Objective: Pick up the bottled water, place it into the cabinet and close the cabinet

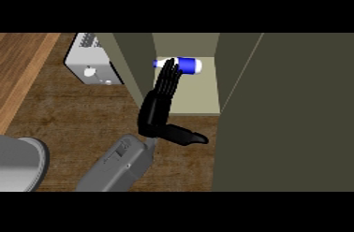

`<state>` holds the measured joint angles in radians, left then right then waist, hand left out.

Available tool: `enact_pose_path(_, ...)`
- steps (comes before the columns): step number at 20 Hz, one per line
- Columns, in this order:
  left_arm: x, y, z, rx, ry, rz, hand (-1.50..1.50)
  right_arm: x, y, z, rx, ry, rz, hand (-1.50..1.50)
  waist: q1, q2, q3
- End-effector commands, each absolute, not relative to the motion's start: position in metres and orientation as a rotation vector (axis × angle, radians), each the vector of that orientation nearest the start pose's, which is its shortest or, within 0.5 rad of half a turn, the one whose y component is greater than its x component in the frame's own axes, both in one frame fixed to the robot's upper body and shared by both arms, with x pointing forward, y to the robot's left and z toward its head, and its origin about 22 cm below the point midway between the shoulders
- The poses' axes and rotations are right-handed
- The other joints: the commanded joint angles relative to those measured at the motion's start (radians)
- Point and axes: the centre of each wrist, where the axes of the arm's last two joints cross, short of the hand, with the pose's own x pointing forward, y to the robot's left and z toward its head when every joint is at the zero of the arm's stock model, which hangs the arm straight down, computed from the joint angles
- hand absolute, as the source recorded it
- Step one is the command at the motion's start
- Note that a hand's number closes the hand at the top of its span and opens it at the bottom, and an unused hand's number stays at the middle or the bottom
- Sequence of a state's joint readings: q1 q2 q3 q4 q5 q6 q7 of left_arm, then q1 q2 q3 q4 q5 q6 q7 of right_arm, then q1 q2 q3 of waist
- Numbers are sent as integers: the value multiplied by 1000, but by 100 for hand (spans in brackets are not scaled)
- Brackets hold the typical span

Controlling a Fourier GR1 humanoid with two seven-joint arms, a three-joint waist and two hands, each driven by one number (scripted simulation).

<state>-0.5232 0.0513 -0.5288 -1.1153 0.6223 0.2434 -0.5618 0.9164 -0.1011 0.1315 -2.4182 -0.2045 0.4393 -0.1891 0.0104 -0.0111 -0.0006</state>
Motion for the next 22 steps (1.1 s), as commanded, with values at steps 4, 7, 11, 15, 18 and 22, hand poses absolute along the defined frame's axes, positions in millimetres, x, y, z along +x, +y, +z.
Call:
enact_pose_path(4, 265, 107, 12, -600, -1824, 44, 150, 41, -258, 130, 343, -1793, 394, 150, 3, -1, 0)
enact_pose_path(7, 257, 138, 10, -565, -1814, 15, 150, 37, -256, 130, 386, -1700, 528, 150, -3, -1, -1)
enact_pose_path(11, 236, 166, 14, -517, -1835, 60, -150, 35, -248, 141, 485, -1690, 635, 150, -2, -3, -1)
enact_pose_path(15, 217, 188, 5, -459, -1852, 101, -150, 32, -244, 157, 527, -1747, 729, 150, -16, -5, -1)
enact_pose_path(18, 203, 207, 13, -466, -1866, 130, -150, 29, -231, 158, 544, -1766, 721, 150, -17, -5, -2)
enact_pose_path(22, 196, 237, 24, -473, -1858, 197, -150, 30, -220, 158, 693, -1664, 802, 150, 11, 0, -4)
